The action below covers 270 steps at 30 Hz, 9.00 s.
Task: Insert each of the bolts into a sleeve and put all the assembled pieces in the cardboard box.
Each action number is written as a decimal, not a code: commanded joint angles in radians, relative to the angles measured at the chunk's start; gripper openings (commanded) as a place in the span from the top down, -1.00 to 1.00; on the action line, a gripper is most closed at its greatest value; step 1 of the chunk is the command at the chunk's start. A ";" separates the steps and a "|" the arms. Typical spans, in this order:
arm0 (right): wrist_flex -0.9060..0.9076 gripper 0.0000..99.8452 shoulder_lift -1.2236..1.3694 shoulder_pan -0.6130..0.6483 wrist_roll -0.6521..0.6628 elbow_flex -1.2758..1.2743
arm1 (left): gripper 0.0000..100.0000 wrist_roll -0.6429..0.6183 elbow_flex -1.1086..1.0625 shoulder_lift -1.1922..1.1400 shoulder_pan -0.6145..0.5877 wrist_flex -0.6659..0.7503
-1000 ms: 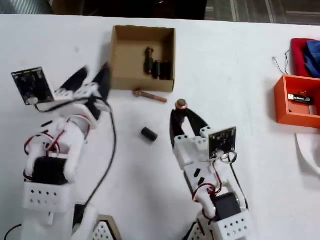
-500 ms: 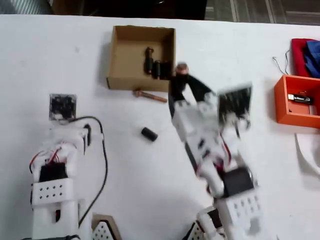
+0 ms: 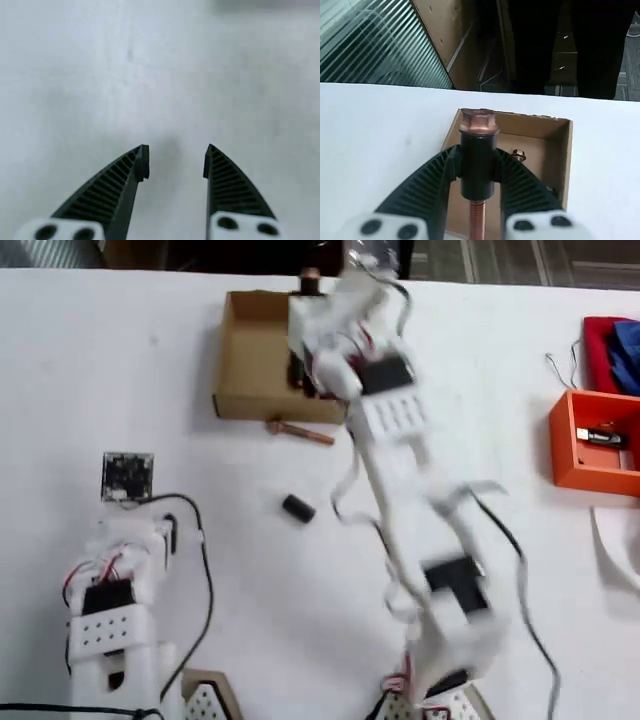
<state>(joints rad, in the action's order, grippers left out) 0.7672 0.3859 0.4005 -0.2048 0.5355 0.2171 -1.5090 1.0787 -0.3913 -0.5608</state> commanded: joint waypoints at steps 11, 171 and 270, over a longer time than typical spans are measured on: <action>0.064 0.96 0.889 -0.001 -0.009 1.020 | 0.60 0.005 0.002 0.002 0.000 0.018; 0.636 0.84 -0.349 0.147 0.793 -0.605 | 0.61 0.006 -0.001 0.002 0.026 0.018; 0.219 0.96 -1.231 -0.495 0.215 -0.904 | 0.61 -0.454 1.514 -1.017 0.589 -0.844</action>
<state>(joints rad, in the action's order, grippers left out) 1.0372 -0.8170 -0.0875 0.0161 -0.3744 -0.1496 -0.2770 0.1795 0.1672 -1.2958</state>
